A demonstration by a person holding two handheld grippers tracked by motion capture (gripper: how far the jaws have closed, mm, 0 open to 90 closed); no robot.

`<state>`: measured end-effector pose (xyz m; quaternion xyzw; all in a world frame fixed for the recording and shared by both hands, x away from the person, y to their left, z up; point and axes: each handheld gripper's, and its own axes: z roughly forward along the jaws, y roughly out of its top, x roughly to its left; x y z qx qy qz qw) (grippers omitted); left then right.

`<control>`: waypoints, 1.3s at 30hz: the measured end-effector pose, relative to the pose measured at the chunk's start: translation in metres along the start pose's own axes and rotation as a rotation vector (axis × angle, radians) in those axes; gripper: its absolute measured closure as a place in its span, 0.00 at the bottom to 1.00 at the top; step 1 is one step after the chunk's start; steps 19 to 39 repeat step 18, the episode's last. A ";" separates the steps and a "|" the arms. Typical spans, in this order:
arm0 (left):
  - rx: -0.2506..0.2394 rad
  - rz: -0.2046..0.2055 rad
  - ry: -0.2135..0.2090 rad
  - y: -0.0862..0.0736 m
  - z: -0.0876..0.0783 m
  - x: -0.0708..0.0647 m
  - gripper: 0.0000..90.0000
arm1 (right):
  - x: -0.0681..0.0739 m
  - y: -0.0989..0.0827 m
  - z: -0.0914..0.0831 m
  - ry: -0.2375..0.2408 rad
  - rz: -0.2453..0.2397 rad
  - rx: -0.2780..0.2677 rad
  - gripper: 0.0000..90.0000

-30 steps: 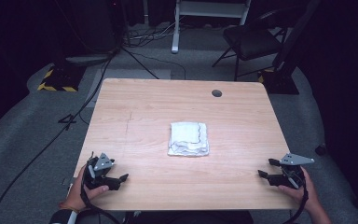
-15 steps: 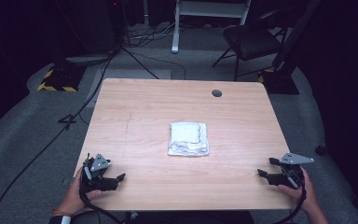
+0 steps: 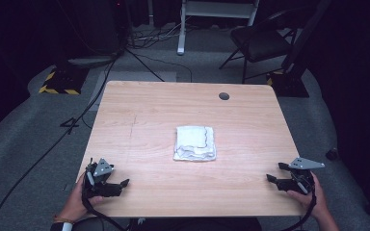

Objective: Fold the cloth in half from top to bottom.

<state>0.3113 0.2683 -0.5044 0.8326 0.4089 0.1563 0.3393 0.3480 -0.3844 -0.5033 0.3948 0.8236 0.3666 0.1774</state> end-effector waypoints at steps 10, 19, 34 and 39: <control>0.005 0.000 0.006 0.001 0.000 0.001 0.17 | 0.000 0.000 0.000 -0.003 0.000 0.001 0.25; 0.006 -0.012 0.007 0.001 0.001 0.001 0.17 | 0.000 0.000 0.000 -0.003 0.000 0.001 0.25; 0.006 -0.012 0.007 0.001 0.001 0.001 0.17 | 0.000 0.000 0.000 -0.003 0.000 0.001 0.25; 0.006 -0.012 0.007 0.001 0.001 0.001 0.17 | 0.000 0.000 0.000 -0.003 0.000 0.001 0.25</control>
